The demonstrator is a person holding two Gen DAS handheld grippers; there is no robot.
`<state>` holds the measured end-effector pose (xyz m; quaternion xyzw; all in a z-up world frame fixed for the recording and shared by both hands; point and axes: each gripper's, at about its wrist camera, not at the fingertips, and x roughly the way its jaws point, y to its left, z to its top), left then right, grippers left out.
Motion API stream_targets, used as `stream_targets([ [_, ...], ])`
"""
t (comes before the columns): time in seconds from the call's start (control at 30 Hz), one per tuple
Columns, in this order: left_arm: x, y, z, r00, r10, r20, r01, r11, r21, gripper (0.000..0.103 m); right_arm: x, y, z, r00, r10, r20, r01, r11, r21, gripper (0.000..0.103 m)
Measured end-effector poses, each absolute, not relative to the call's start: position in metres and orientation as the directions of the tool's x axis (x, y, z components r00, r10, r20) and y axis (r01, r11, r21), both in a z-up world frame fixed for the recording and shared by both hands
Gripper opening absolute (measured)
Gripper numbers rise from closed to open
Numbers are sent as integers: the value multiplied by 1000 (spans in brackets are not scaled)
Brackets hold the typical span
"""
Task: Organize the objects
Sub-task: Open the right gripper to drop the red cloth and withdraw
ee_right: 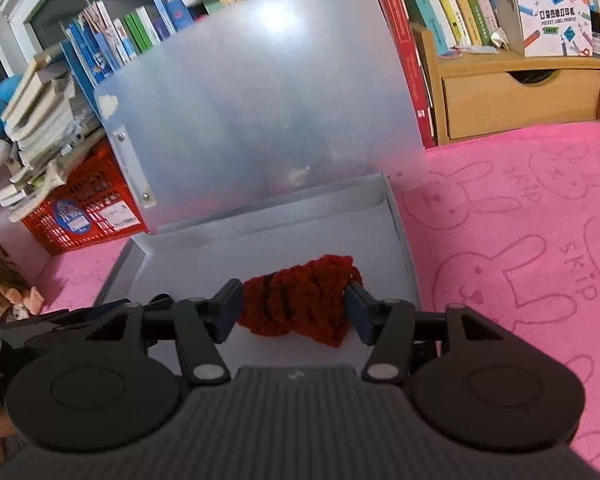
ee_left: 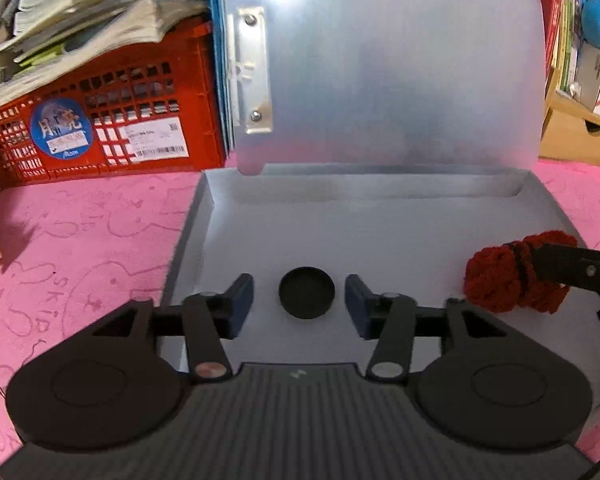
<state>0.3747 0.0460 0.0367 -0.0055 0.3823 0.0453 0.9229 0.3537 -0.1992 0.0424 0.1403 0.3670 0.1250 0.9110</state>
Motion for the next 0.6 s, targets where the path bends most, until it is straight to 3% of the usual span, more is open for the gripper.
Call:
stream_targets([
  [0.13, 363, 46, 50, 711, 66, -700, -84, 996, 9, 68, 337, -203, 57, 740, 313, -595, -132, 936, 328, 84],
  [0.6, 288, 25, 99, 784, 37, -620, 14, 997, 78, 80, 263, -217, 110, 825, 264, -499, -124, 947, 296, 90],
])
